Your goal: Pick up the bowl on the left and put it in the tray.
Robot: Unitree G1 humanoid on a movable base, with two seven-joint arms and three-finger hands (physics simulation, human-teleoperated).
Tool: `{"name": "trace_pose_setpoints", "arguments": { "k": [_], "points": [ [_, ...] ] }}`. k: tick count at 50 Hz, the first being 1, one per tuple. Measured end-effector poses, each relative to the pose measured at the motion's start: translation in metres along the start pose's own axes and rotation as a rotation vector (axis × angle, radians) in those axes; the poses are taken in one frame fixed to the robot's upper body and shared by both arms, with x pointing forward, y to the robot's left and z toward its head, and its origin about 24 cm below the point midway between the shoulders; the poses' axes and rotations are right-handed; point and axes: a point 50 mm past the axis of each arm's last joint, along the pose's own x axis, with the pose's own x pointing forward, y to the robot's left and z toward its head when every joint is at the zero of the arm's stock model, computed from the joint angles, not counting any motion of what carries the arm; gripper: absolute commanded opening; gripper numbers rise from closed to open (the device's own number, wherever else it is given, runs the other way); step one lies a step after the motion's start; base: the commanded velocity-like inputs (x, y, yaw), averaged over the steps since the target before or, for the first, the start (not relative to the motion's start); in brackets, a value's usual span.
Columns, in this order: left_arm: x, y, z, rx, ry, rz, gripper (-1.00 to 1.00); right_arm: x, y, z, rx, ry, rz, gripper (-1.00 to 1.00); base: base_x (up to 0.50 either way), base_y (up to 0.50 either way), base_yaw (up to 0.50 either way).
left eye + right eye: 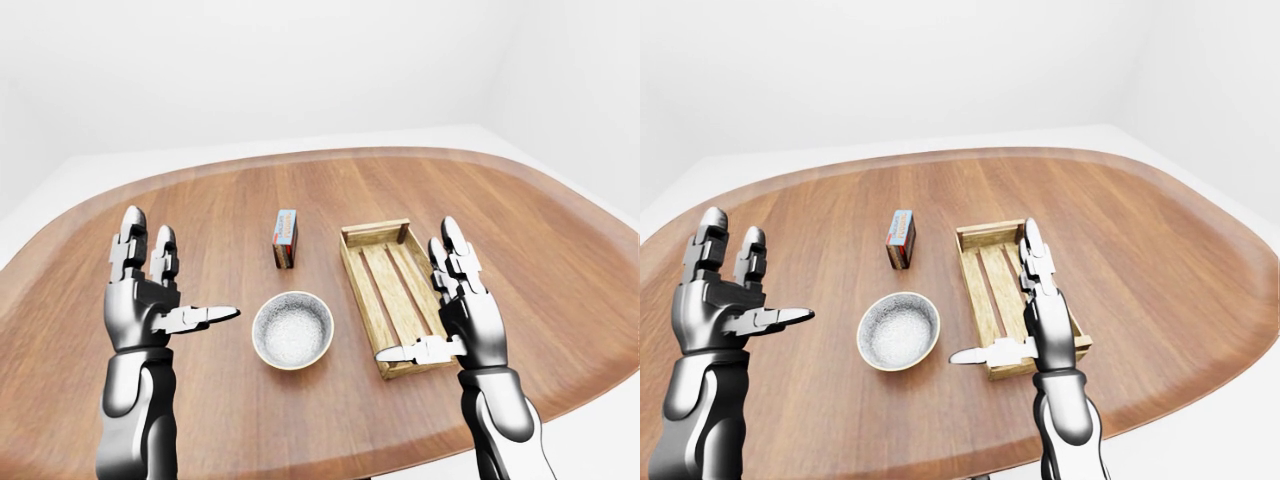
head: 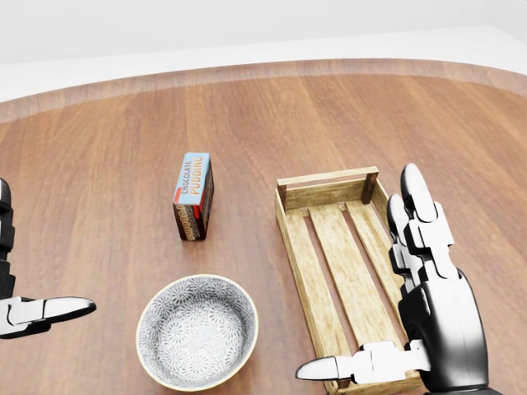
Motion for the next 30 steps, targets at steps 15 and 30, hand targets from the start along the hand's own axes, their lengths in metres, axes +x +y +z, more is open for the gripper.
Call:
{"name": "trace_pose_setpoints", "arguments": {
  "k": [15, 30],
  "points": [
    [0.0, 0.0, 0.0, -0.002, -0.001, 0.0, 1.0, 0.0, 0.004, 0.001, 0.007, -0.003, 0.01, 1.0, 0.0, 0.0, 0.0],
    [0.0, 0.0, 0.0, -0.002, -0.001, 0.0, 1.0, 0.002, 0.037, -0.017, -0.069, 0.063, 0.133, 1.0, 0.0, 0.0, 0.0]
  ]
}}
